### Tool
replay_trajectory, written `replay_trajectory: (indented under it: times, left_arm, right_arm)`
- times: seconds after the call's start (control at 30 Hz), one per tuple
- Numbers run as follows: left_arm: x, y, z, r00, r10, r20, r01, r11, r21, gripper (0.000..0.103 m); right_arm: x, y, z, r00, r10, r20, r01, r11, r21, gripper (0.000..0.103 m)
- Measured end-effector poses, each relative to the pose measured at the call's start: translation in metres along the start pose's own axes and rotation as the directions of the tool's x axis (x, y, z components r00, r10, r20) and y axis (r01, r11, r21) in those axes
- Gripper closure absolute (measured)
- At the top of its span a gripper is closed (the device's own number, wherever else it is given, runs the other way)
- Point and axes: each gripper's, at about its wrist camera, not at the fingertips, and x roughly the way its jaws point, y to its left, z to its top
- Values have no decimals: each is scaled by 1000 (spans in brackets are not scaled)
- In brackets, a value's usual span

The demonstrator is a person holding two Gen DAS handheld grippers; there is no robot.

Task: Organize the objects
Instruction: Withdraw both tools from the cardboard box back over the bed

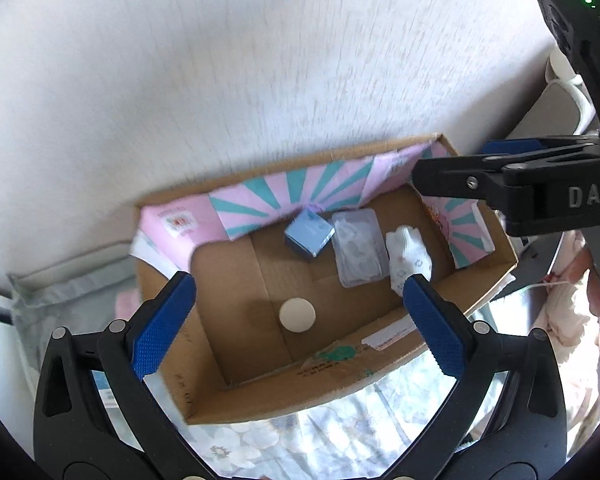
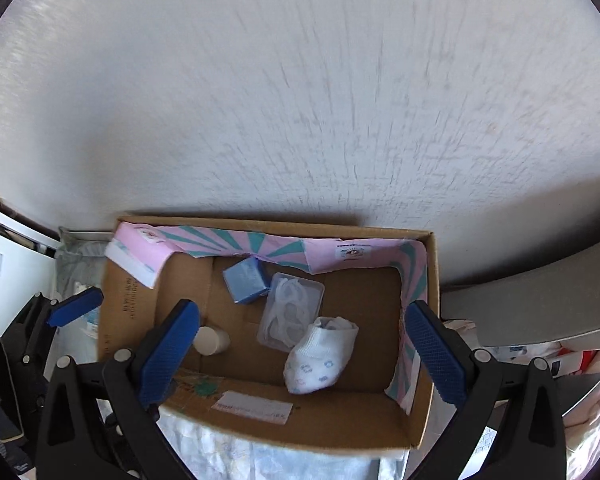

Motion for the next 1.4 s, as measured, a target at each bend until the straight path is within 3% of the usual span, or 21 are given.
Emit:
replay_trajectory:
  times: [0.3, 0.47, 0.83, 1.1, 1.4]
  left_arm:
    - [-50, 3, -9, 993, 28, 119, -24, 999, -35, 0]
    - [-80, 4, -25, 980, 37, 194, -26, 998, -62, 0]
    - [-133, 7, -69, 941, 94, 326, -49, 989, -142, 0]
    - [-147, 8, -101, 918, 131, 375, -58, 978, -199, 0]
    - [-148, 15, -122, 920, 133, 368, -49, 972, -229, 0]
  right_arm:
    - [-50, 13, -17, 996, 11, 93, -5, 998, -58, 1]
    - [-80, 19, -41, 975, -71, 211, 97, 989, -113, 1]
    - [-115, 15, -99, 949, 14, 316, 13, 996, -84, 0]
    - [-122, 23, -149, 920, -1, 392, 46, 993, -105, 0]
    - [-122, 26, -176, 912, -1, 410, 60, 990, -131, 0]
